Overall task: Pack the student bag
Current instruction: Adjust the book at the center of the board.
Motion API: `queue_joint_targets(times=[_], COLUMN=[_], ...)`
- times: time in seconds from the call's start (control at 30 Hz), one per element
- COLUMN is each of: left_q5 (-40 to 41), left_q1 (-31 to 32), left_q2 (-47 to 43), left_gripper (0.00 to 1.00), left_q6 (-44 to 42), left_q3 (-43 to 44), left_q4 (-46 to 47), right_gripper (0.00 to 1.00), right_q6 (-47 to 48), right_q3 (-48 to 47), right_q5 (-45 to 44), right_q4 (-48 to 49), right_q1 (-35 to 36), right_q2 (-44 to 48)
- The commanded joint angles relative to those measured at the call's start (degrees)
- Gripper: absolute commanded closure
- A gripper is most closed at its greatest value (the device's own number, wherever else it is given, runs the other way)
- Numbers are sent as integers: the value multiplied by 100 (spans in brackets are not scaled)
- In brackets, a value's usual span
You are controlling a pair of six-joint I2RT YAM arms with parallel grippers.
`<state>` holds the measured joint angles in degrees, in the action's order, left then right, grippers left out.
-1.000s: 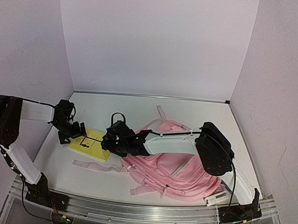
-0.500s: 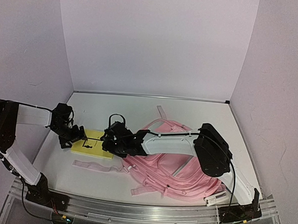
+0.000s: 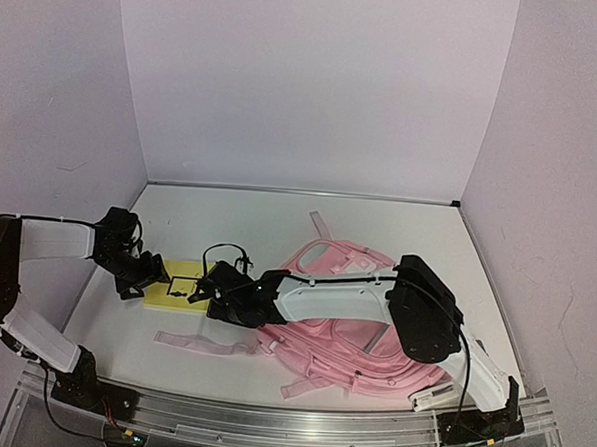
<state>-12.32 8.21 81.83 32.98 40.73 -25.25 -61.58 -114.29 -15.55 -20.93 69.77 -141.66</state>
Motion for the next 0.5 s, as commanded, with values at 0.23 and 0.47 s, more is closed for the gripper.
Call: queue_joint_targets(times=[0.23, 0.47], left_q5=[130, -191], left_q1=[-10, -3], left_q2=[367, 421], left_gripper=[20, 35], left_q6=[-49, -114], left_q3=[237, 191], left_q4=[-19, 218], right_gripper=[45, 54], right_q6=[6, 476], right_q3=[-468, -590], right_q5=[208, 378], right_q4=[-757, -406], right_q1=[-157, -209], right_q2=[-638, -743])
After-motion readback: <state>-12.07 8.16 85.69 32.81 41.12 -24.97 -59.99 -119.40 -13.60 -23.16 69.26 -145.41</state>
